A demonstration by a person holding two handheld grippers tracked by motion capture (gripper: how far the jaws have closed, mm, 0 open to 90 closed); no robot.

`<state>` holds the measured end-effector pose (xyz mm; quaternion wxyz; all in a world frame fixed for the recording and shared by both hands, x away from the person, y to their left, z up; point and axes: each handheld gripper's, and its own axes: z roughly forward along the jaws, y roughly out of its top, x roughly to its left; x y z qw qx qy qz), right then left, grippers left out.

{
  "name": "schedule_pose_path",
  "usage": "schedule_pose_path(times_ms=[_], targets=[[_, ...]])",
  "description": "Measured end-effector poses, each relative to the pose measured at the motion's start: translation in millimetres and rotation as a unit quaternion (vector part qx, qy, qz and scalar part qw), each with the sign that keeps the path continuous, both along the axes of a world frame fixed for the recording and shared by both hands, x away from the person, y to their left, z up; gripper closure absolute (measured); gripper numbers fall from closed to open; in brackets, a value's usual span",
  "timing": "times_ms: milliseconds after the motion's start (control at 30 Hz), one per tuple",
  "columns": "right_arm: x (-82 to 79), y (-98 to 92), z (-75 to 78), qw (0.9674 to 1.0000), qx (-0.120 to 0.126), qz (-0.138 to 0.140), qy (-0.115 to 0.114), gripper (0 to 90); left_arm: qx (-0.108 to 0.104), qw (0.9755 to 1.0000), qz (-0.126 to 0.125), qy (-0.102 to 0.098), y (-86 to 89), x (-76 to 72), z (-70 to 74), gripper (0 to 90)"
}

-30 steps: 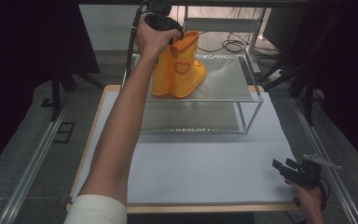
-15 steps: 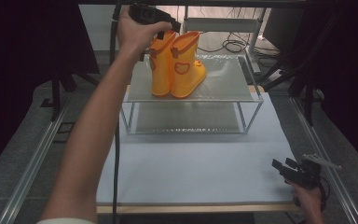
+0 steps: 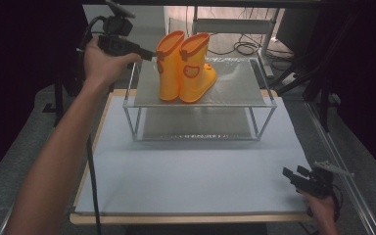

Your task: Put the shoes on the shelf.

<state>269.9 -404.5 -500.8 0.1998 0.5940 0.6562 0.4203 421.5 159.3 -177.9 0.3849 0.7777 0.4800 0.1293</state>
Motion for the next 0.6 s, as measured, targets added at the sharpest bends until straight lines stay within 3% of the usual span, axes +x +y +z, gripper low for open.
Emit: schedule_pose_path(times_ms=[167,367,600], targets=[[0.5,0.2,-1.8,1.0000,-0.005,0.002,0.003,31.7,0.011,0.9996,0.006,0.025,8.9,8.6,-35.7,87.2],[0.8,0.3,-3.1,1.0000,-0.007,0.002,0.006,31.7,0.024,0.9986,0.007,0.047,6.5,19.4,-71.2,89.7],[0.7,0.5,-4.2,1.0000,-0.007,0.002,0.007,31.7,0.032,0.9975,0.025,0.058,0.2,34.1,-108.3,89.8]])
